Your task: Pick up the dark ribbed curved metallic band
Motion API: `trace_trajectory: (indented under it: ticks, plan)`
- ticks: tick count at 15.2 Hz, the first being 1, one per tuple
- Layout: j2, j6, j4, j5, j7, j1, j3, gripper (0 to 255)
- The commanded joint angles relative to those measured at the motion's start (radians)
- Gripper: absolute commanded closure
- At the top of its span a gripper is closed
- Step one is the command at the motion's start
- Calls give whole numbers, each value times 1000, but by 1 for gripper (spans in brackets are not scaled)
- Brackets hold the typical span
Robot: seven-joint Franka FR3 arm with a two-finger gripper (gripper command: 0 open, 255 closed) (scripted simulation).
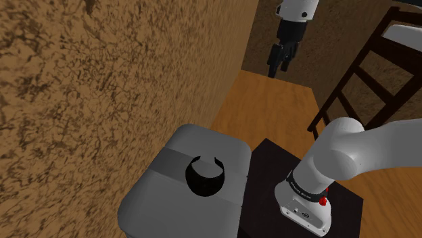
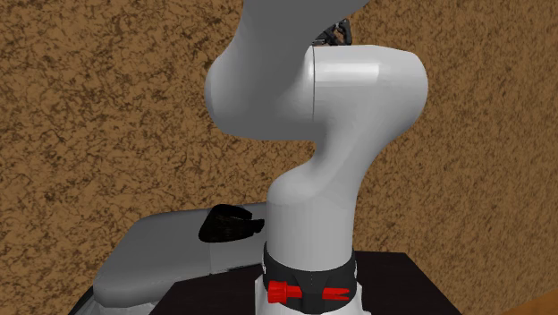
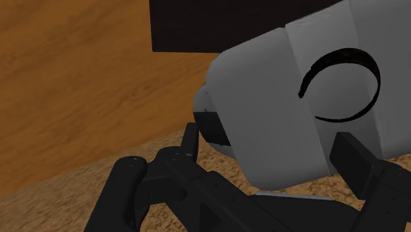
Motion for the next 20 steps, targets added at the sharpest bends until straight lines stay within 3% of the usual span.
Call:
trace_trajectory:
  ticks: [1, 11, 20]
  plan:
    - [0, 0, 0, 0, 0, 0, 0, 0]
    - [63, 285, -265, 79, 150, 26, 95, 0]
    - [272, 597, -402, 152, 279, 62, 189, 0]
